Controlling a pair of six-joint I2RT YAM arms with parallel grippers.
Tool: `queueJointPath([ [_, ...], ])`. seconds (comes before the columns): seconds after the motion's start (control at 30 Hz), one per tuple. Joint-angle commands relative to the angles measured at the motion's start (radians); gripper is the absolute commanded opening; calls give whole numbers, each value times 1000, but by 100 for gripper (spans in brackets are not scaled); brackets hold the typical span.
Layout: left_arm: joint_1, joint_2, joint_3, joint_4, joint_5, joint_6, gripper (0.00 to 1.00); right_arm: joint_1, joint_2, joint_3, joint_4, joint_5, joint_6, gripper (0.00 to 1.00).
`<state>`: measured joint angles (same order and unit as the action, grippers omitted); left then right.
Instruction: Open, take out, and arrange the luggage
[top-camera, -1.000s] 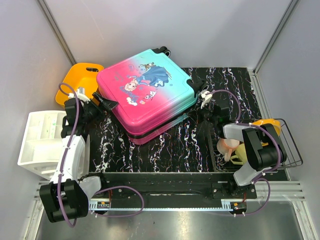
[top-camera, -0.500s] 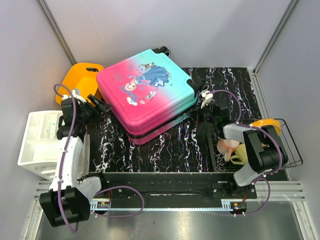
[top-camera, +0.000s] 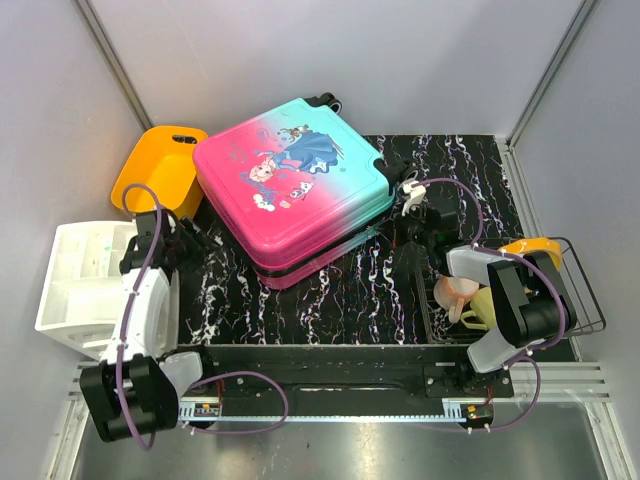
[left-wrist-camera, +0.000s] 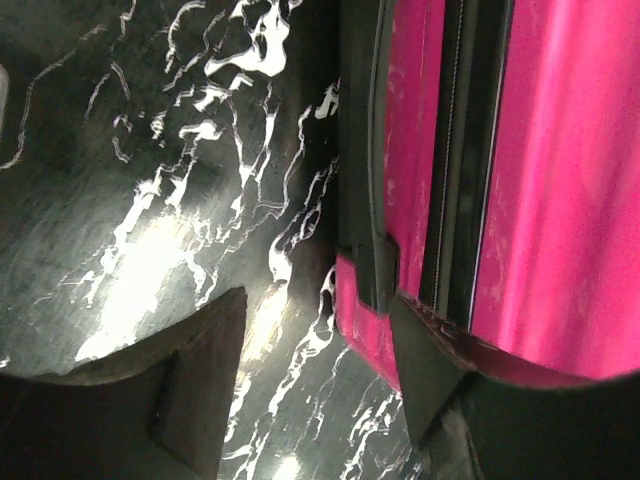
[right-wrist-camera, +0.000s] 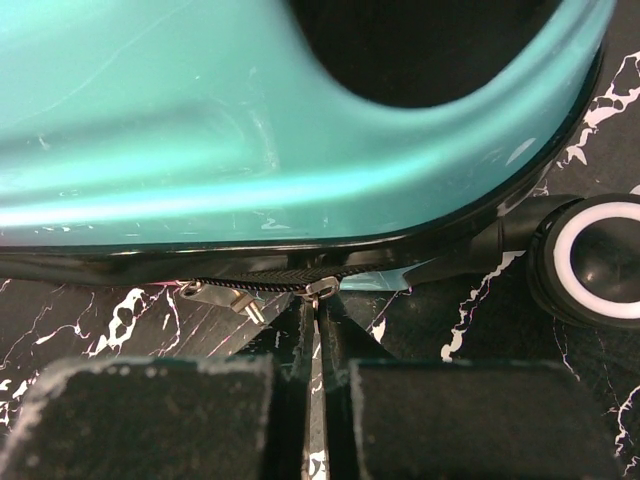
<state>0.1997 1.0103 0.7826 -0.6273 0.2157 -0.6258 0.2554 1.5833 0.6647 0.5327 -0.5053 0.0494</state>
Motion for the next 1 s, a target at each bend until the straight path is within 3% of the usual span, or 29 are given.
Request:
queueJointPath([
  [0.0, -9, 86, -8, 124, -24, -20, 62, 1, -25, 36, -42, 40, -2, 0],
  [0.2, -20, 204, -16, 314, 42, -64, 62, 1, -20, 44, -51, 48, -5, 0],
  [0.63, -100, 459, 17, 439, 10, -111, 58, 1, -22, 61, -56, 103, -8, 0],
  [0.7, -98, 490, 40, 426, -7, -107, 53, -2, -32, 62, -50, 114, -10, 0],
  [0.8, -98, 551, 112, 387, -7, -65, 36, -7, -45, 87, -63, 134, -11, 0],
  [0.87, -100, 583, 173, 353, -12, -9, 16, -10, -49, 113, -103, 145, -35, 0],
  [0.97, -98, 626, 245, 282, -24, 61, 0, -13, -54, 186, -190, 184, -165, 0],
])
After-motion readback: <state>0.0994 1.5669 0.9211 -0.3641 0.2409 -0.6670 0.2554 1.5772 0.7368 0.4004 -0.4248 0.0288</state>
